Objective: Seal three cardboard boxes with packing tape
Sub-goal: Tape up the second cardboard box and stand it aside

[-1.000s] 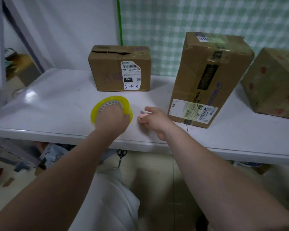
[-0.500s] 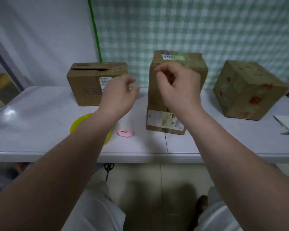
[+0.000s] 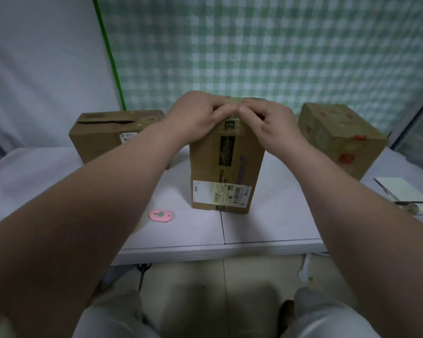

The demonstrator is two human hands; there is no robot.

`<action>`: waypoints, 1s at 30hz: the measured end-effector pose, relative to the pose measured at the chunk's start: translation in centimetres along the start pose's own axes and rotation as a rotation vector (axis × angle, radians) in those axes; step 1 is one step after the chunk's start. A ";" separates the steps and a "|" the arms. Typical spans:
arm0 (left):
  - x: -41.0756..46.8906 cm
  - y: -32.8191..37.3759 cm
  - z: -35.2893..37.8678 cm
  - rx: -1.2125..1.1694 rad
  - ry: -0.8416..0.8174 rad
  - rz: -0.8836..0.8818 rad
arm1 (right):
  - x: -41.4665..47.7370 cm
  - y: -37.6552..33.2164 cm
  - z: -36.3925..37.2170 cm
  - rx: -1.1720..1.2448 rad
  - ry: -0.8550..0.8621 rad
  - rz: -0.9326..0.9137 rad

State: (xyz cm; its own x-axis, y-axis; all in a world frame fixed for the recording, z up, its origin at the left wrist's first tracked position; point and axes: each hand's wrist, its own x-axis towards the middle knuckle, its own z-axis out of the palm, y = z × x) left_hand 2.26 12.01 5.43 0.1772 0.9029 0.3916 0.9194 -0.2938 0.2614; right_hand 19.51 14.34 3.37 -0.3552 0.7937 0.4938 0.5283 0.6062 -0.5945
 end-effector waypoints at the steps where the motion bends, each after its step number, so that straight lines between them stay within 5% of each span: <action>1: -0.3 -0.3 0.4 -0.014 0.042 0.034 | -0.1 0.5 0.3 0.007 0.029 -0.040; 13: -0.9 -1.4 1.5 0.056 0.073 0.117 | -0.3 1.9 1.2 -0.030 0.027 -0.125; 30: -3.7 -0.3 1.6 -0.127 0.118 -0.075 | -2.8 0.3 0.4 -0.058 0.038 0.027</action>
State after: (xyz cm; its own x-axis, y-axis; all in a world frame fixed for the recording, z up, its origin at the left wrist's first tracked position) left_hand 1.91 9.24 2.44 0.0602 0.8830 0.4655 0.8754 -0.2707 0.4004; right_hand 20.33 12.35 1.57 -0.3108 0.8067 0.5026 0.5812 0.5798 -0.5710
